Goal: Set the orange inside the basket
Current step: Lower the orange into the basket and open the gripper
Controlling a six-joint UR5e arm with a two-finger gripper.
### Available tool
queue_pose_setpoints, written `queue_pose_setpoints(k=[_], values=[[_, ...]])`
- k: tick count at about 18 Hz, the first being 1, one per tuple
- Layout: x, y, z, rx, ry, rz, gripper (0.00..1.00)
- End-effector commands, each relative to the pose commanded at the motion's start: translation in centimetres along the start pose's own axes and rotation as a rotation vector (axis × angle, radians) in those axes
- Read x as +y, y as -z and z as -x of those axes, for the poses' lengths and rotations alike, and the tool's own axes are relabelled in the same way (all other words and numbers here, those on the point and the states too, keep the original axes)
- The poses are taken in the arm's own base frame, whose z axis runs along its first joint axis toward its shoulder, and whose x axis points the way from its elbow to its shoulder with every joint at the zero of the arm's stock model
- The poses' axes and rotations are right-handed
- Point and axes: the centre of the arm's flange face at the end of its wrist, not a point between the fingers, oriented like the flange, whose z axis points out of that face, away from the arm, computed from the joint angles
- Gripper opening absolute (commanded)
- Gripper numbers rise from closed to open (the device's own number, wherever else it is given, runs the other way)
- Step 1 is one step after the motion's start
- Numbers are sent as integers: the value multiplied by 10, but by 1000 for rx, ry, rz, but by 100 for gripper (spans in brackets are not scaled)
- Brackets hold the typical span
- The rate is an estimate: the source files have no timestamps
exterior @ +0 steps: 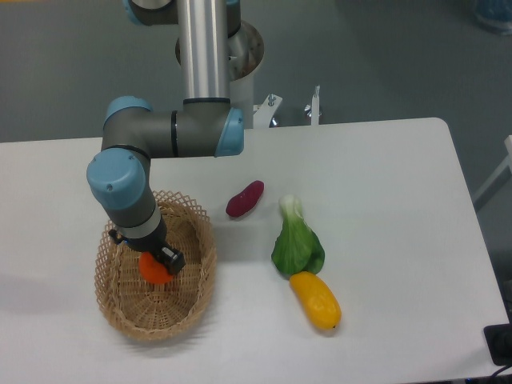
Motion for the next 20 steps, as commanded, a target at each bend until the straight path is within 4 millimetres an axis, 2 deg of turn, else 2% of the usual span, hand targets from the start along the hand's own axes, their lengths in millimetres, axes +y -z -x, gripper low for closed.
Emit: queue_pose_setpoints(k=[2,8,13,17,20], values=[[0,-2,0,3,3,4,71],[-1,-1,-1,2,8,2,72],[-2,4,4,-19,11,3,100],[-1,9,4,-24,13,-3,100],[-4,27,8,-42,6,-29,100]])
